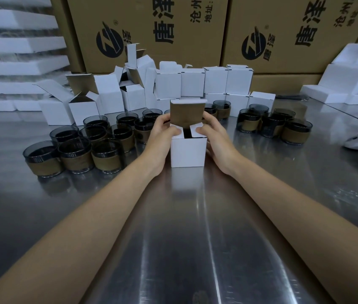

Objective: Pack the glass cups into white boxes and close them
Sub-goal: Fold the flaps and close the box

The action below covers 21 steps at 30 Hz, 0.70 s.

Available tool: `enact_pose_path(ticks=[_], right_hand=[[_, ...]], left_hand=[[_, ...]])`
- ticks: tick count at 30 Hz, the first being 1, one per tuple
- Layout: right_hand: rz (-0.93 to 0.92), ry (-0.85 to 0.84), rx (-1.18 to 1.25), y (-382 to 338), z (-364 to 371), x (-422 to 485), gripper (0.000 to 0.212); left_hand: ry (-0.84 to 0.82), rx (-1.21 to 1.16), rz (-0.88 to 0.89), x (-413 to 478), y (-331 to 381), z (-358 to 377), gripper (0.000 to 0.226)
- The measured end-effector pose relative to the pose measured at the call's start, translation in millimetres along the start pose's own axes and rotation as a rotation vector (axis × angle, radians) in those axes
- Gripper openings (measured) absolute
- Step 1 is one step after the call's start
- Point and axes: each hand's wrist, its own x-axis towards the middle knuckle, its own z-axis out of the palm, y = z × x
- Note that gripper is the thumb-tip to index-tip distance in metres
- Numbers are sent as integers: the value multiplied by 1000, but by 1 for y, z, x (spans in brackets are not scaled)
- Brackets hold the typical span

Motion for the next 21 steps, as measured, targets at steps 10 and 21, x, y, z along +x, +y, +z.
enact_pose_path(ticks=[10,21], right_hand=[[17,-11,28,0,-2,-3,27],[3,-241,-90,-1,-10,-7,69]], left_hand=[[-33,6,20,-6,0,-2,24],[-112,140,98,-11,-2,-3,22]])
